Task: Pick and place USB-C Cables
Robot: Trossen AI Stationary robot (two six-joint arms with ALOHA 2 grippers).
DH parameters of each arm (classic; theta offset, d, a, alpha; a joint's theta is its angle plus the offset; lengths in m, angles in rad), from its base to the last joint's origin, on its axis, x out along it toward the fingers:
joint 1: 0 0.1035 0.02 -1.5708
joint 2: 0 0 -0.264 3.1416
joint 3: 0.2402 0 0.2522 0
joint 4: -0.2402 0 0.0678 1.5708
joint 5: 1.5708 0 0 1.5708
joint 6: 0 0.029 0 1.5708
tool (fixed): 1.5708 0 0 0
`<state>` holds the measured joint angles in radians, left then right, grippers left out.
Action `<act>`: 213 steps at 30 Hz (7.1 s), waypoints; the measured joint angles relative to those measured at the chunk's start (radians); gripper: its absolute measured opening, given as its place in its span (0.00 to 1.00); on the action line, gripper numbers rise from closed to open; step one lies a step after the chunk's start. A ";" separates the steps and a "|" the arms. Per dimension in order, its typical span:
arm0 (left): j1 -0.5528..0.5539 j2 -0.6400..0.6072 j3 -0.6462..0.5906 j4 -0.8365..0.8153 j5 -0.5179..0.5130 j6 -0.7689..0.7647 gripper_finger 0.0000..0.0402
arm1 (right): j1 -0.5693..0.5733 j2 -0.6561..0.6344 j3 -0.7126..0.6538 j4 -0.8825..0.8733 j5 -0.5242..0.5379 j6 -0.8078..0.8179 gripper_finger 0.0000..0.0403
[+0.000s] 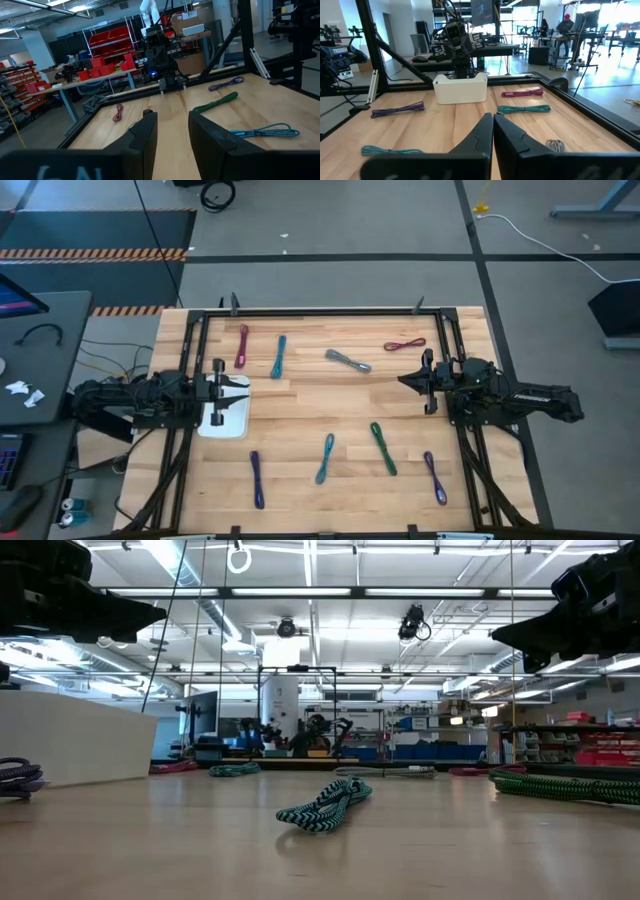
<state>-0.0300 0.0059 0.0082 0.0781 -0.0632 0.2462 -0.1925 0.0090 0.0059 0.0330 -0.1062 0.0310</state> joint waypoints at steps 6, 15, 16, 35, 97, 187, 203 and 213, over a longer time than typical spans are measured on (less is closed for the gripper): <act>0.000 0.000 0.000 0.000 0.000 0.000 0.29 | 0.000 0.000 0.000 0.003 0.000 -0.115 0.04; 0.000 0.000 0.000 0.000 0.000 0.000 0.29 | 0.000 0.000 0.000 0.003 0.000 -0.086 0.04; 0.000 0.000 0.000 0.000 0.000 0.000 0.29 | 0.000 0.000 0.000 0.003 0.000 -0.086 0.04; -0.043 0.083 0.007 0.742 0.172 -0.226 0.29 | 0.002 0.000 0.000 0.155 0.000 0.168 0.04; 0.601 2.022 1.332 -0.775 -0.102 -0.819 0.51 | 0.002 0.000 0.000 0.124 0.034 0.180 0.04; -0.034 1.256 0.687 -1.164 -0.148 -1.836 0.10 | 0.002 0.000 0.000 0.123 0.034 0.187 0.04; 0.034 1.257 0.687 -1.199 -0.185 -1.793 0.12 | 0.002 0.000 0.000 0.123 0.035 0.187 0.04; 0.033 1.257 0.687 -1.198 -0.214 -1.765 0.20 | 0.002 0.000 0.000 0.123 0.035 0.188 0.04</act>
<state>0.0029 1.2629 0.6956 -1.1194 -0.2768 -1.5187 -0.1902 0.0092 0.0060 0.1562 -0.0715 0.2188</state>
